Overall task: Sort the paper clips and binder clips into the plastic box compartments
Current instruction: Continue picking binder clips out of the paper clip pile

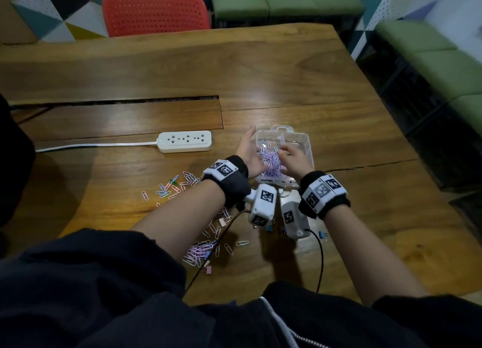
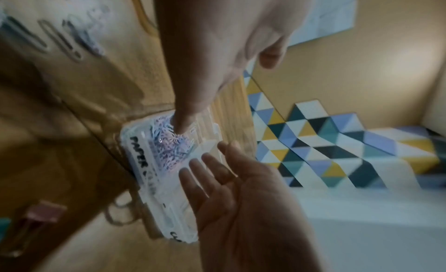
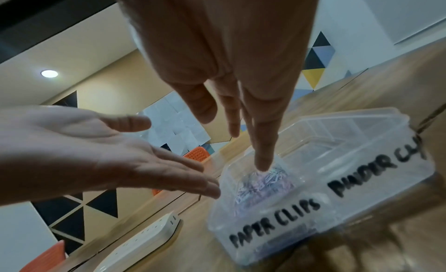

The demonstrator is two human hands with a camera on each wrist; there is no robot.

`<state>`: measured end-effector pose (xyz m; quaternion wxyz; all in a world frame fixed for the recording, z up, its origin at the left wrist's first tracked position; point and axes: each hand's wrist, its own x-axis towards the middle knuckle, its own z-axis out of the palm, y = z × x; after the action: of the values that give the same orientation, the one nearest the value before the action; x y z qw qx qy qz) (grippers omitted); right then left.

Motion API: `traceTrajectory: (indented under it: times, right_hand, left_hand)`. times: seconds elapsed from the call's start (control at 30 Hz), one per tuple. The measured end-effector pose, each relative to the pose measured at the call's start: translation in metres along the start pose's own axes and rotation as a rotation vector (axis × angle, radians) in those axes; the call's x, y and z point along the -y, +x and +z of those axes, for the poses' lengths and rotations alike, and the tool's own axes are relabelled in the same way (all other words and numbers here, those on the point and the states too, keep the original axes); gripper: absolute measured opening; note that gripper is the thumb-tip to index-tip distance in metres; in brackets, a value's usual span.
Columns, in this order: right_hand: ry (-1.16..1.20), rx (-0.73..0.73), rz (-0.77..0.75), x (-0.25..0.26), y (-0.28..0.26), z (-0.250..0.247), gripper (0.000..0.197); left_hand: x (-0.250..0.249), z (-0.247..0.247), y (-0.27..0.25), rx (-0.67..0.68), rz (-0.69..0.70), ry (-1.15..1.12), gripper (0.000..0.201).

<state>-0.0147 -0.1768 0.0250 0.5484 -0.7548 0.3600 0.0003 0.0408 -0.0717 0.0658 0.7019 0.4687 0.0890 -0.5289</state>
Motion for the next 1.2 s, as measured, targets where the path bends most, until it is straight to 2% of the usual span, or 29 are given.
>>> traceTrajectory:
  times: [0.07, 0.13, 0.2, 0.27, 0.33, 0.4, 0.53, 0.6, 0.7, 0.83, 0.93, 1.0, 1.13, 1.2]
  right_hand:
    - [-0.051, 0.001, -0.058, -0.005, -0.009, 0.001, 0.032]
    - [-0.085, -0.011, -0.116, -0.015, -0.024, 0.003, 0.027]
    - [-0.108, -0.003, -0.169, -0.028, -0.045, 0.01, 0.019]
    - [-0.181, 0.074, -0.224, -0.044, -0.066, 0.02, 0.01]
    - [-0.315, 0.204, -0.267, -0.061, -0.082, 0.033, 0.01]
    - [-0.486, 0.32, -0.297, -0.077, -0.095, 0.045, 0.019]
    - [-0.658, 0.419, -0.338, -0.093, -0.113, 0.064, 0.033]
    - [-0.71, 0.425, -0.333, -0.094, -0.115, 0.07, 0.036]
    - [-0.711, 0.403, -0.308, -0.094, -0.114, 0.076, 0.028]
    - [-0.726, 0.389, -0.296, -0.093, -0.114, 0.082, 0.022]
    - [-0.69, 0.356, -0.355, -0.091, -0.119, 0.089, 0.026]
    - [-0.716, 0.359, -0.414, -0.091, -0.126, 0.093, 0.035]
    - [-0.803, 0.421, -0.543, -0.091, -0.136, 0.101, 0.042]
    - [-0.856, 0.49, -0.621, -0.09, -0.14, 0.105, 0.046]
  left_hand:
    - [0.003, -0.009, -0.002, -0.022, 0.02, 0.149, 0.068]
    - [0.008, -0.022, -0.01, -0.067, 0.06, 0.386, 0.048]
    - [0.016, -0.043, -0.022, -0.145, 0.131, 0.818, 0.031]
    - [0.025, -0.07, -0.036, -0.163, 0.174, 1.256, 0.025]
    - [0.036, -0.097, -0.05, -0.143, 0.102, 1.546, 0.022]
    - [0.047, -0.12, -0.062, -0.156, 0.003, 1.688, 0.024]
    - [0.064, -0.149, -0.086, -0.2, -0.057, 1.769, 0.037]
    - [0.071, -0.156, -0.095, -0.157, -0.077, 1.827, 0.055]
    - [0.083, -0.16, -0.103, -0.064, -0.046, 1.88, 0.075]
    - [0.096, -0.159, -0.103, -0.068, 0.098, 1.837, 0.063]
    - [0.102, -0.157, -0.1, -0.104, 0.19, 1.803, 0.053]
    - [0.105, -0.156, -0.099, -0.131, 0.251, 1.834, 0.054]
    - [0.109, -0.159, -0.1, -0.134, 0.242, 1.938, 0.061]
    - [0.108, -0.162, -0.098, -0.138, 0.244, 1.922, 0.055]
